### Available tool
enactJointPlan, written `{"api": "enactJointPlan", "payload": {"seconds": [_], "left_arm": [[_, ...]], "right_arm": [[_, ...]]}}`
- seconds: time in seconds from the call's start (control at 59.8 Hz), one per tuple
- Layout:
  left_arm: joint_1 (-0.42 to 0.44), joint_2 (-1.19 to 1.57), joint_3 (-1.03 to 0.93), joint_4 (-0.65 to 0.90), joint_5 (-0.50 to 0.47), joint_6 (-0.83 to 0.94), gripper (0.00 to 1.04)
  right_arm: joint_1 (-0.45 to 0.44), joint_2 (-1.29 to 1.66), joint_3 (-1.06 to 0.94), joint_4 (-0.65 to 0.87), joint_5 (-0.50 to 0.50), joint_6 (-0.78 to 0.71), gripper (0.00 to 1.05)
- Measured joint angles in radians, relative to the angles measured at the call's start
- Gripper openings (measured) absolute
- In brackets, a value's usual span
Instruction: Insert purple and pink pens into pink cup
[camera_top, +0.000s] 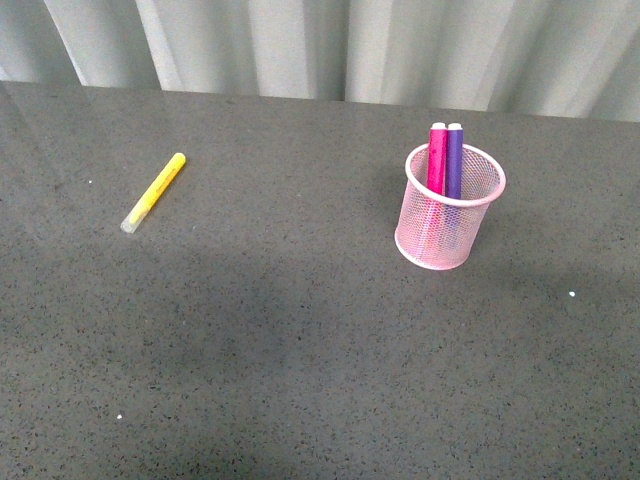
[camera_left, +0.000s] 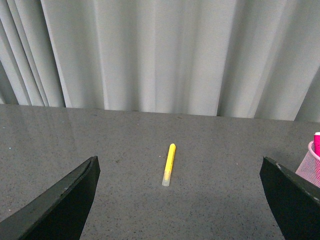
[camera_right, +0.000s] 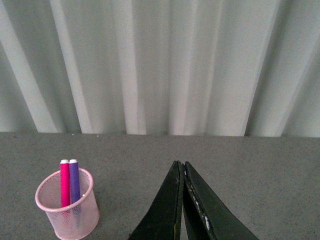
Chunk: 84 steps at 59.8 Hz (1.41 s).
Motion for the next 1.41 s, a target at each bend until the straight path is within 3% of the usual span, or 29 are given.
{"api": "enactJointPlan", "payload": {"seconds": [1.071, 1.188, 1.405], "left_arm": [[0.0, 0.0, 0.0, 0.0, 0.0, 0.0, 0.98], [0.0, 0.0, 0.0, 0.0, 0.0, 0.0, 0.98], [0.0, 0.0, 0.0, 0.0, 0.0, 0.0, 0.98]], "right_arm": [[0.013, -0.386, -0.079, -0.276, 0.006, 0.0, 0.03], [0.013, -0.528, -0.079, -0.45, 0.006, 0.004, 0.03], [0.013, -0.562, -0.079, -0.458, 0.006, 0.007, 0.03]]}}
